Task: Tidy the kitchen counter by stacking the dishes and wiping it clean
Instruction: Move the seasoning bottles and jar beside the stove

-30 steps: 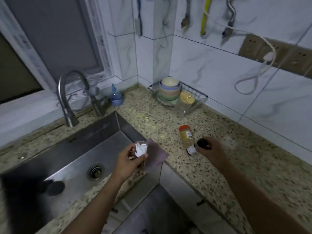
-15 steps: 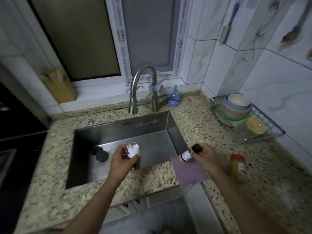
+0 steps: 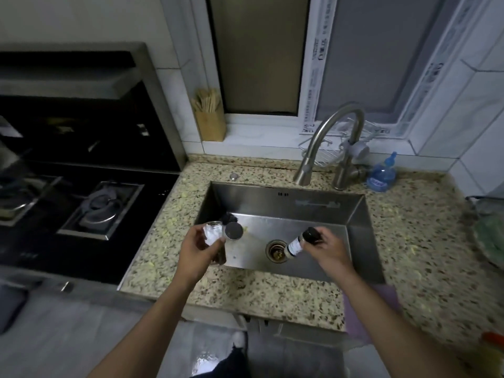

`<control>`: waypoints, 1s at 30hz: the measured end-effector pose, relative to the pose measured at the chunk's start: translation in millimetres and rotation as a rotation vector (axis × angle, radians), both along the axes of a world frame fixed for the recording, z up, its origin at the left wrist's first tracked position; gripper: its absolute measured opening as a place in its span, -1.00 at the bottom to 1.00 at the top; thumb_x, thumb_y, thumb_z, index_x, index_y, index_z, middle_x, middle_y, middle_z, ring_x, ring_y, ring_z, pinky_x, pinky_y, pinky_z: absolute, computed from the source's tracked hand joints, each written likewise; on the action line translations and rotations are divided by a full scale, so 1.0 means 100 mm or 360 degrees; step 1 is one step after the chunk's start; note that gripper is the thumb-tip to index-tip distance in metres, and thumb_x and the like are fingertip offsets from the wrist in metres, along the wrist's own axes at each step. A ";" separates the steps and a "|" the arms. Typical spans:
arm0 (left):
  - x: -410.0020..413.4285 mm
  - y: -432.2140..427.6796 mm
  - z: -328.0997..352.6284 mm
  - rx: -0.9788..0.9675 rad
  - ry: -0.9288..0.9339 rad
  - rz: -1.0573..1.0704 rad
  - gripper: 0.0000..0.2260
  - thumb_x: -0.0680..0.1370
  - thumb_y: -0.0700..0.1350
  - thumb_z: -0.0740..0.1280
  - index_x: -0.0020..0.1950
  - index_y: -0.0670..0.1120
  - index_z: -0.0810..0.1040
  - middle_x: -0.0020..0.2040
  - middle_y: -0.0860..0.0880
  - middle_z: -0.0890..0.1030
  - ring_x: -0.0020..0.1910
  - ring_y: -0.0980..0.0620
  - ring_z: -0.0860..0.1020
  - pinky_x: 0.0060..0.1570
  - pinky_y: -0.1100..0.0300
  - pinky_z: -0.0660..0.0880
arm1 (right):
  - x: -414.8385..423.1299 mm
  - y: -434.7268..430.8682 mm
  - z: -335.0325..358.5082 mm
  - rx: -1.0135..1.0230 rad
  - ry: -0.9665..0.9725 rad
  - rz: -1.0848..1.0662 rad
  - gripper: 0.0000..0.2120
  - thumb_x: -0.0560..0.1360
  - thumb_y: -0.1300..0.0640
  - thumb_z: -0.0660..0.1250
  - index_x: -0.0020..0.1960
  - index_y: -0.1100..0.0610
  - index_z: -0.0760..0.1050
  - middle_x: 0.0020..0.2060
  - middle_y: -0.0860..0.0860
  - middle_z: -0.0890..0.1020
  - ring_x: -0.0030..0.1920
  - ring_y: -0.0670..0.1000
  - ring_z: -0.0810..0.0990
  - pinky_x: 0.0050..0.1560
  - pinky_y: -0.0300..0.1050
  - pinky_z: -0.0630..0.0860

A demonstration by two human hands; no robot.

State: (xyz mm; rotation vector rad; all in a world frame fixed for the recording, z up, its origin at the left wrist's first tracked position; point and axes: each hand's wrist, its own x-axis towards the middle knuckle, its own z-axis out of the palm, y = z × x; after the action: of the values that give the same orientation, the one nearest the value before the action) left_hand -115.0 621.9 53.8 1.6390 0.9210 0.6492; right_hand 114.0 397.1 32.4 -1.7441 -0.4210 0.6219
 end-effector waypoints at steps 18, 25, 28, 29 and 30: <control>0.60 2.42 -0.37 -0.0020 0.0111 0.0009 -0.68 0.47 -0.17 0.58 0.12 -0.11 0.53 0.05 -0.08 0.66 0.04 0.02 0.64 0.00 0.18 0.54 | 0.28 2.61 -0.10 -0.0211 -0.0088 0.0165 -0.75 0.44 0.30 0.55 0.00 0.07 0.56 -0.08 -0.09 0.71 -0.14 -0.20 0.69 -0.08 -0.24 0.58; 1.36 3.45 -0.75 -0.0022 0.0125 -0.0127 -0.63 0.44 -0.18 0.59 0.15 -0.09 0.52 0.11 -0.02 0.66 0.03 0.09 0.63 -0.06 0.36 0.54 | 0.77 3.85 -0.23 -0.0220 -0.0231 0.0219 -0.67 0.40 0.35 0.56 0.03 0.06 0.56 -0.10 -0.10 0.70 -0.20 -0.30 0.66 -0.12 -0.39 0.56; 1.65 3.79 -0.99 -0.0023 0.0141 -0.0103 -0.59 0.43 -0.16 0.60 0.19 -0.02 0.51 0.14 -0.05 0.66 0.09 0.00 0.65 0.04 0.12 0.63 | 0.94 4.29 -0.38 -0.0242 -0.0320 0.0251 -0.66 0.38 0.32 0.58 0.06 0.08 0.59 -0.08 -0.10 0.69 -0.19 -0.34 0.62 -0.14 -0.40 0.56; 1.73 3.88 -1.08 -0.0012 0.0141 -0.0076 -0.58 0.43 -0.15 0.60 0.20 -0.01 0.52 0.12 -0.03 0.66 0.09 0.02 0.64 0.07 0.08 0.63 | 1.01 4.43 -0.45 -0.0248 -0.0344 0.0246 -0.67 0.38 0.32 0.58 0.05 0.08 0.59 -0.08 -0.07 0.70 -0.18 -0.31 0.64 -0.12 -0.35 0.59; 1.81 3.94 -1.13 0.0012 0.0146 -0.0045 -0.58 0.42 -0.13 0.60 0.21 -0.01 0.54 0.10 -0.01 0.67 0.08 0.05 0.64 0.07 0.08 0.62 | 1.05 4.53 -0.50 -0.0250 -0.0359 0.0248 -0.68 0.38 0.32 0.57 0.05 0.08 0.59 -0.08 -0.04 0.71 -0.15 -0.25 0.66 -0.10 -0.28 0.62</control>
State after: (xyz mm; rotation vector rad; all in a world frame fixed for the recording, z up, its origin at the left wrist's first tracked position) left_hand 65.7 1016.3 -59.7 1.6970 0.9611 0.5624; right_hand 219.0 849.9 -17.7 -1.9528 -0.6861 0.5827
